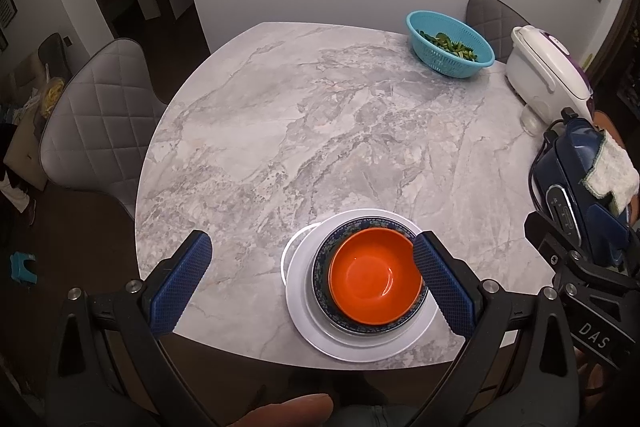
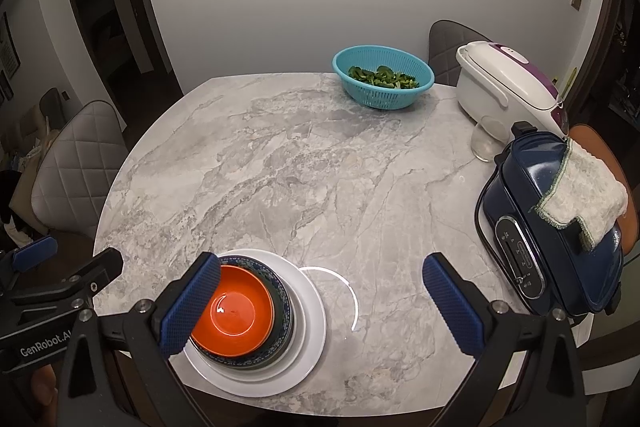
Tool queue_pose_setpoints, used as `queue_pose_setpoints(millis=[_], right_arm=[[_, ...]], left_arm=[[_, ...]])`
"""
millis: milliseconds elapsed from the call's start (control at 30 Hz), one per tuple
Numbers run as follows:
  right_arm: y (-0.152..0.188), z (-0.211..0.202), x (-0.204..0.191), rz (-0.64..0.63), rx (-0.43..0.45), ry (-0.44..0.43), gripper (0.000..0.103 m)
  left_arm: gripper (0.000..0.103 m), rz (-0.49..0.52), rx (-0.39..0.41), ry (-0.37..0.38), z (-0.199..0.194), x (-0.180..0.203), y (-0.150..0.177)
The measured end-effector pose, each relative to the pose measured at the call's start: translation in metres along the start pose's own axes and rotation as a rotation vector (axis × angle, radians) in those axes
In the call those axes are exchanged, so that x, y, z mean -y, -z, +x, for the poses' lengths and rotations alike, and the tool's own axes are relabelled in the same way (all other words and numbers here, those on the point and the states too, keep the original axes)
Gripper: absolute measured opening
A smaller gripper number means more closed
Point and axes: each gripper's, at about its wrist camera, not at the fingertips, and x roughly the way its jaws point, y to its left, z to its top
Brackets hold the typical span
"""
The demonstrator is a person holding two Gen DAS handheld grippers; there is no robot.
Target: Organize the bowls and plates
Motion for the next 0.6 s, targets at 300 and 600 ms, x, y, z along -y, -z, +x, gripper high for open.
queue_pose_setpoints(millis=[300,600], right_arm=[[-0.0005,0.0019,-0.0004,-0.004,-0.005,-0.002,0.103],[0.0006,0.0051,0.0009,-0.010,-0.013,-0.002,0.103]], left_arm=[[0.101,0.002,-0.001,0.000,0.0013,0.0010,0.0007],[0.101,0.005,-0.002,0.000,0.0029,-0.0004,-0.0007]])
